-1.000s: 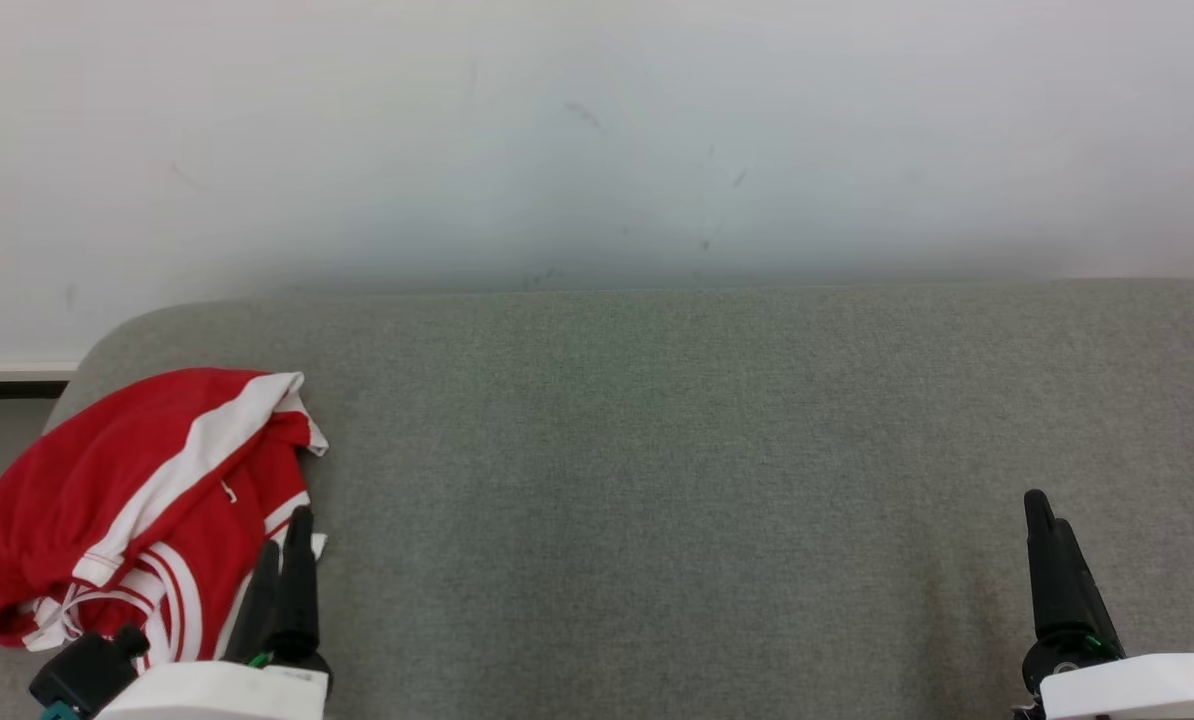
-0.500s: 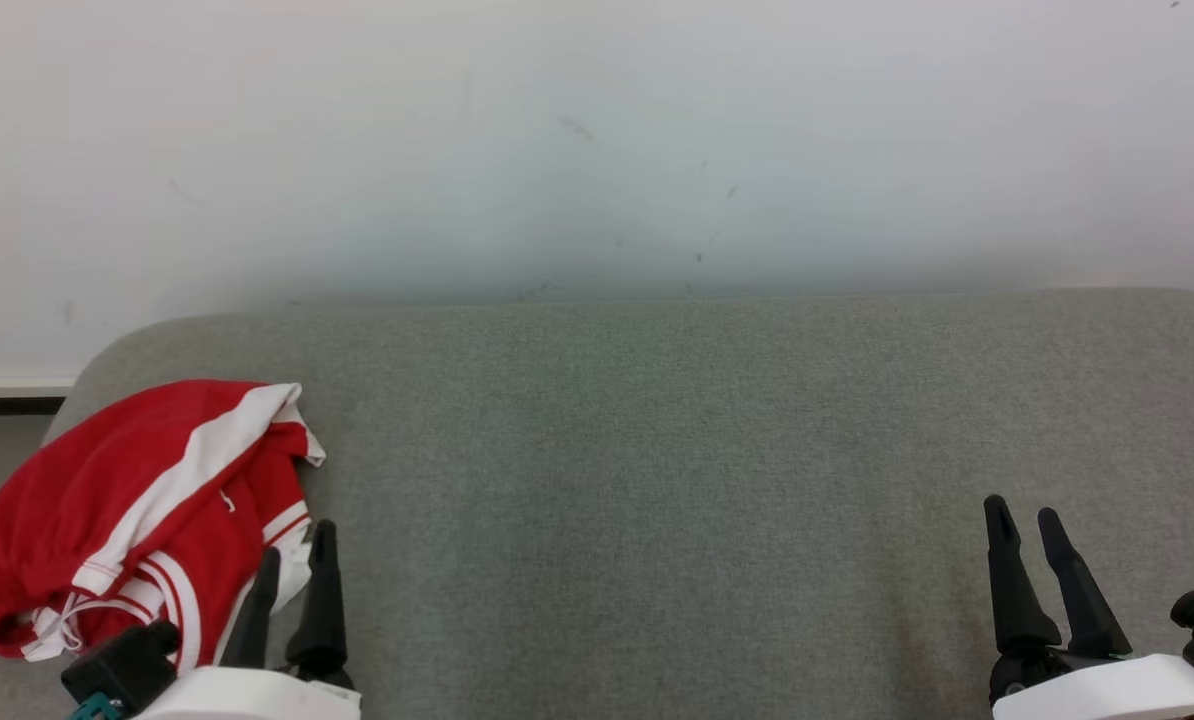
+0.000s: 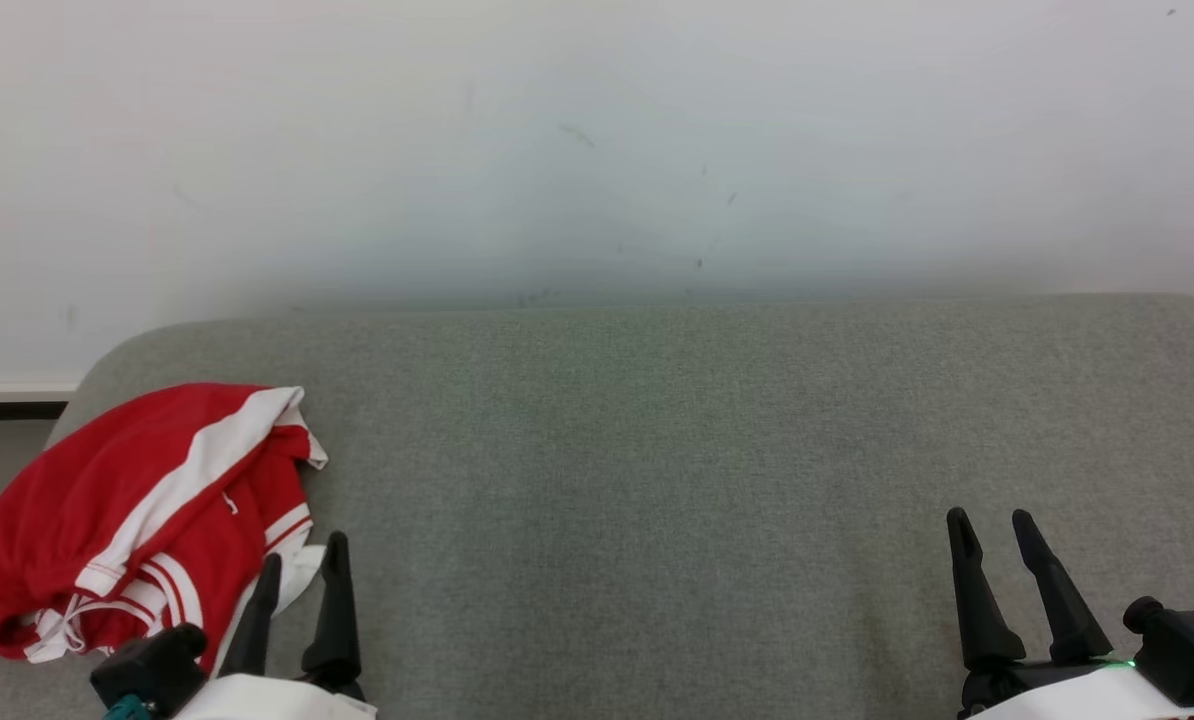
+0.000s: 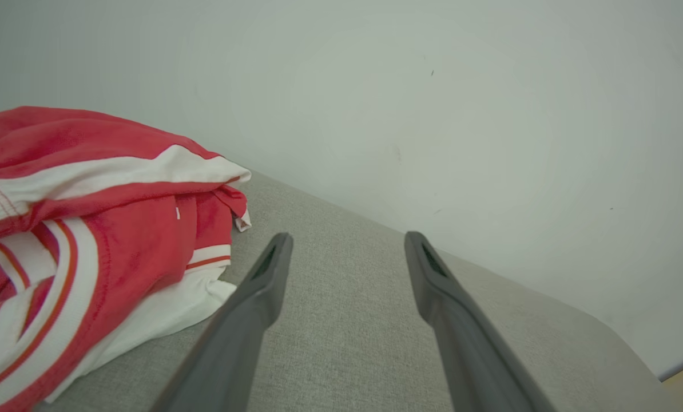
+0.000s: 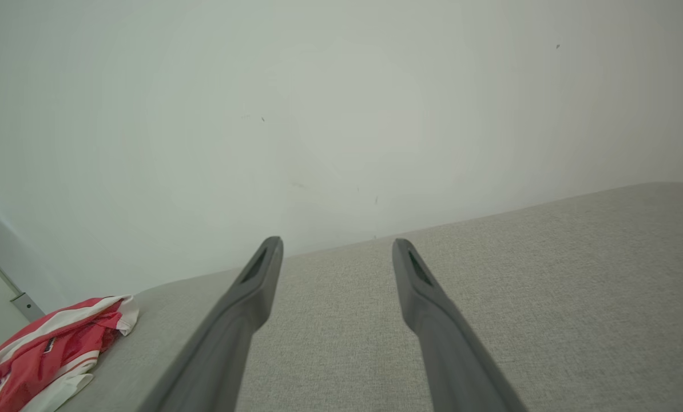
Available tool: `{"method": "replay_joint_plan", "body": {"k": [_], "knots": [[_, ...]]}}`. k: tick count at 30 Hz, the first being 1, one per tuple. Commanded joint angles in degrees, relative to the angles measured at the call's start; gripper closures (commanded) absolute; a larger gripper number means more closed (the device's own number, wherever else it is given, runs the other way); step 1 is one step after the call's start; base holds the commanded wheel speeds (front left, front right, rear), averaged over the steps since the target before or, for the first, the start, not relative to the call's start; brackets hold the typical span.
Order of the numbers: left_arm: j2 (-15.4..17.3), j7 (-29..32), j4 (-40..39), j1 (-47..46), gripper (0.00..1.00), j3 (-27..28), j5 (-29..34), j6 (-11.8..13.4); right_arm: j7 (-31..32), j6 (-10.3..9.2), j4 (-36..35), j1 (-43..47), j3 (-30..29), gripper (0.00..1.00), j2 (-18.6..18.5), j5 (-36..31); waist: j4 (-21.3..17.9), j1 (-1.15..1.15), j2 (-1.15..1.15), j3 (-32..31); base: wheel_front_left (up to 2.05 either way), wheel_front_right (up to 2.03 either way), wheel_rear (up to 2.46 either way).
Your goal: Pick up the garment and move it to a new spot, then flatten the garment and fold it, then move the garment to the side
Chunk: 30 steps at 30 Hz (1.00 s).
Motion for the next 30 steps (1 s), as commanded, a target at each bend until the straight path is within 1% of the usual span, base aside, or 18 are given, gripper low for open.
{"method": "replay_joint_plan", "body": {"k": [1, 15, 23, 30], "knots": [[0.6, -0.7, -0.5, 0.1, 0.00, -0.2, 2.4, 0.2, -0.7, -0.06, -0.1, 0.1, 0.3, 0.00, -0.4, -2.0, 0.0, -0.01, 0.00, -0.1, 0.00, 0.00, 0.00], [0.3, -2.4, -0.5, 0.8, 0.00, -0.5, 8.0, 0.4, -2.4, -0.07, 0.6, 0.1, 0.7, 0.00, 0.0, -8.2, -0.4, -0.01, 0.00, -0.4, 0.00, 0.00, 0.00], [0.2, -3.4, -0.2, 1.0, 0.00, -0.5, 10.7, 0.1, -3.4, -0.07, 0.7, 0.0, 1.3, 0.00, 0.4, -11.5, -0.6, -0.01, 0.00, -0.6, 0.00, 0.00, 0.00], [0.1, -4.3, 0.4, 0.9, 0.00, -0.3, 12.9, 0.0, -4.3, -0.08, 1.0, 0.0, 1.8, 0.00, 0.7, -12.8, -0.8, -0.01, 0.00, -0.8, 0.00, 0.00, 0.00]]}}
